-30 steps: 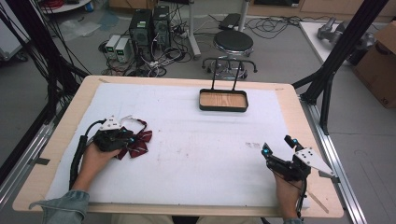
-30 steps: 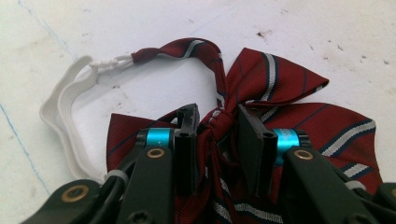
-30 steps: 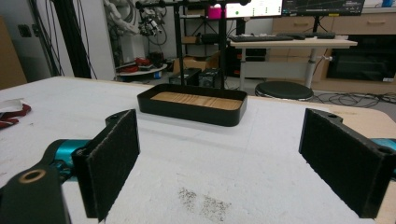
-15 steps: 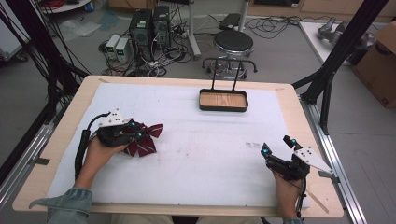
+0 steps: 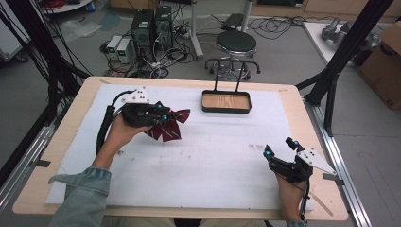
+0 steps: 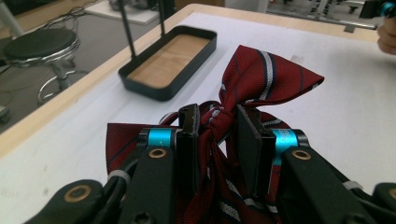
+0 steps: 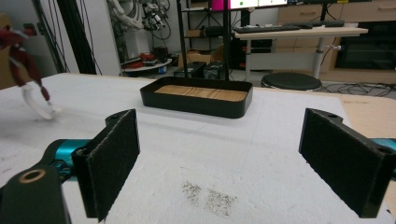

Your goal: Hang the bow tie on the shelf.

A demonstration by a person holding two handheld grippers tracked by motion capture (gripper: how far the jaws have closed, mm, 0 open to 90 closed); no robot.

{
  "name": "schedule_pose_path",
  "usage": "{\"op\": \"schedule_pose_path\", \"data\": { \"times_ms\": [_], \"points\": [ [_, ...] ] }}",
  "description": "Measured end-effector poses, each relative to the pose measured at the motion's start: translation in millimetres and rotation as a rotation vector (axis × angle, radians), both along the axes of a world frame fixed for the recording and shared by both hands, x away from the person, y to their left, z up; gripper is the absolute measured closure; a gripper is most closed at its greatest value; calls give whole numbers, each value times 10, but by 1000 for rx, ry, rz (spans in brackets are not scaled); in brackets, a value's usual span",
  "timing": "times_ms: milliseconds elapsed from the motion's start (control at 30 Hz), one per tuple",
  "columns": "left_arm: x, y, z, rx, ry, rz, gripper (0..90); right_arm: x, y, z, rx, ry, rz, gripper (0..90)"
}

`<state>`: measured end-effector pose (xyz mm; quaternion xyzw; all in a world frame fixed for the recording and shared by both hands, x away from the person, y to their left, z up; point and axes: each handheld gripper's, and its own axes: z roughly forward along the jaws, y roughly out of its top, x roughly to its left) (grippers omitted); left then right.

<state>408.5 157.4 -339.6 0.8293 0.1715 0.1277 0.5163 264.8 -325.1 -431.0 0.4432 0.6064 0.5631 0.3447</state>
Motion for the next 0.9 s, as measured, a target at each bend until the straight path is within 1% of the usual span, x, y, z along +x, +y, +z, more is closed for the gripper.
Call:
{"op": "schedule_pose_path", "data": {
  "times_ms": [100, 133, 167, 200, 267, 367, 400, 500, 633, 667, 733, 767, 900],
  "points": [
    [113, -140, 109, -6, -3, -34, 702, 7, 0, -7, -1, 3, 4, 113],
    [113, -140, 109, -6, -3, -34, 702, 9, 1, -11, 2, 5, 5, 113],
    [189, -249, 179, -5, -8, -50, 702, 13, -1, -13, 1, 6, 6, 113],
    [213, -287, 198, -8, -12, -57, 702, 15, 1, -14, 5, 7, 7, 113],
    [276, -379, 252, 4, -24, -72, 702, 19, -2, -18, 1, 5, 10, 113],
    [366, -501, 324, 1, -41, -86, 702, 23, -5, -20, 3, 4, 12, 113],
    [391, -535, 345, -1, -50, -89, 701, 23, -6, -20, 5, 6, 12, 113],
    [479, -641, 408, -4, -52, -101, 702, 26, -7, -23, 7, 5, 14, 113],
    [596, -761, 473, -3, -71, -98, 702, 31, -9, -24, 10, 6, 16, 113],
    [596, -761, 473, -3, -71, -98, 702, 31, -9, -24, 10, 6, 16, 113],
    [662, -826, 510, -13, -73, -98, 702, 33, -13, -26, 11, 6, 17, 113],
    [682, -852, 526, -17, -72, -100, 702, 27, -12, -26, 17, 14, 16, 113],
    [745, -964, 587, -19, -95, -106, 702, 33, -24, -27, 19, 8, 14, 113]
  ]
}}
